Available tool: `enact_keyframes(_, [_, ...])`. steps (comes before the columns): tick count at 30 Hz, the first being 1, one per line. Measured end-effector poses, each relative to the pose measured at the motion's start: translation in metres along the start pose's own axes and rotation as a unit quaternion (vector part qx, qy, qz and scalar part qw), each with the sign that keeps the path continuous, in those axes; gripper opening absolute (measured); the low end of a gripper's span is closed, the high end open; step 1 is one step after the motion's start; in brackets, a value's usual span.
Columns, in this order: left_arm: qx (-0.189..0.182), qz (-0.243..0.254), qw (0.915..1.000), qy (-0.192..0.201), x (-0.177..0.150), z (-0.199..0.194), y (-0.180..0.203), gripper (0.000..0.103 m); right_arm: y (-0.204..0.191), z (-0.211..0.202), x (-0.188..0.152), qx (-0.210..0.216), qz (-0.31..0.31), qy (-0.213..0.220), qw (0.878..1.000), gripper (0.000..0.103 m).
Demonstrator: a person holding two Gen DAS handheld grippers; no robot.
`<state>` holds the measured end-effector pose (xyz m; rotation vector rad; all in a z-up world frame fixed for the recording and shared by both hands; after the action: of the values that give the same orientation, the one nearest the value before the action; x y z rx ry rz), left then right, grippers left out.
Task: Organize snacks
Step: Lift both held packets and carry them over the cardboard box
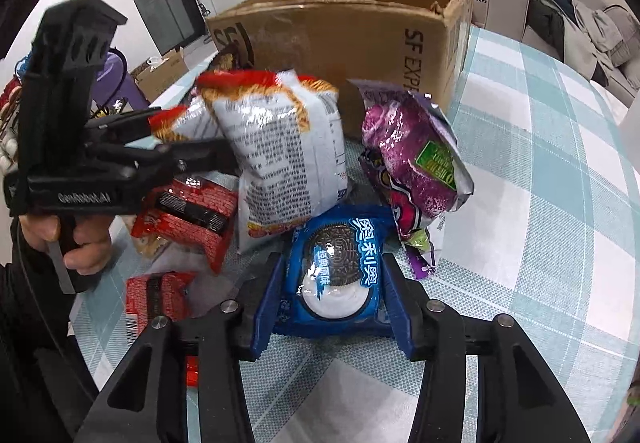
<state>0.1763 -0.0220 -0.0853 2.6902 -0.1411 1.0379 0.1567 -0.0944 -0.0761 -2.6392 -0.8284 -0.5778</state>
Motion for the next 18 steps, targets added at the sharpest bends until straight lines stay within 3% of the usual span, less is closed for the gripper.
enact_keyframes(1, [-0.003,-0.004,1.0,0.003,0.001,0.0,-0.001,0.069,0.0,0.0,0.0,0.0,0.0,0.001,1.0,0.049])
enact_keyframes(3, [-0.016,-0.003,0.9998,0.012,0.001,0.0,-0.001,0.055,-0.002,0.0,0.0,0.0,-0.002,0.003,1.0,0.049])
enact_keyframes(6, [-0.008,0.009,0.9998,0.018,0.002,-0.001,0.0,0.046,-0.005,0.0,-0.001,-0.003,-0.006,0.006,1.0,0.046])
enact_keyframes(18, [0.01,0.015,0.999,0.042,-0.003,-0.023,0.0,0.044,-0.006,-0.015,-0.001,0.006,-0.006,0.028,1.0,0.045])
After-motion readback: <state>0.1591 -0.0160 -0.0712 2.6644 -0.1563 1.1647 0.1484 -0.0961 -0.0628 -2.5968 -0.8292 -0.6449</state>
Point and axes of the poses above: each gripper's, at about its wrist camera, not at the fingertips, and z roughly the way its jaws point, y to its right, x to its top, the point moved 6 cm from there along z, roughly the way its jaws point, and after that the axes turned 5 degrees about z, right-handed, at the moved point
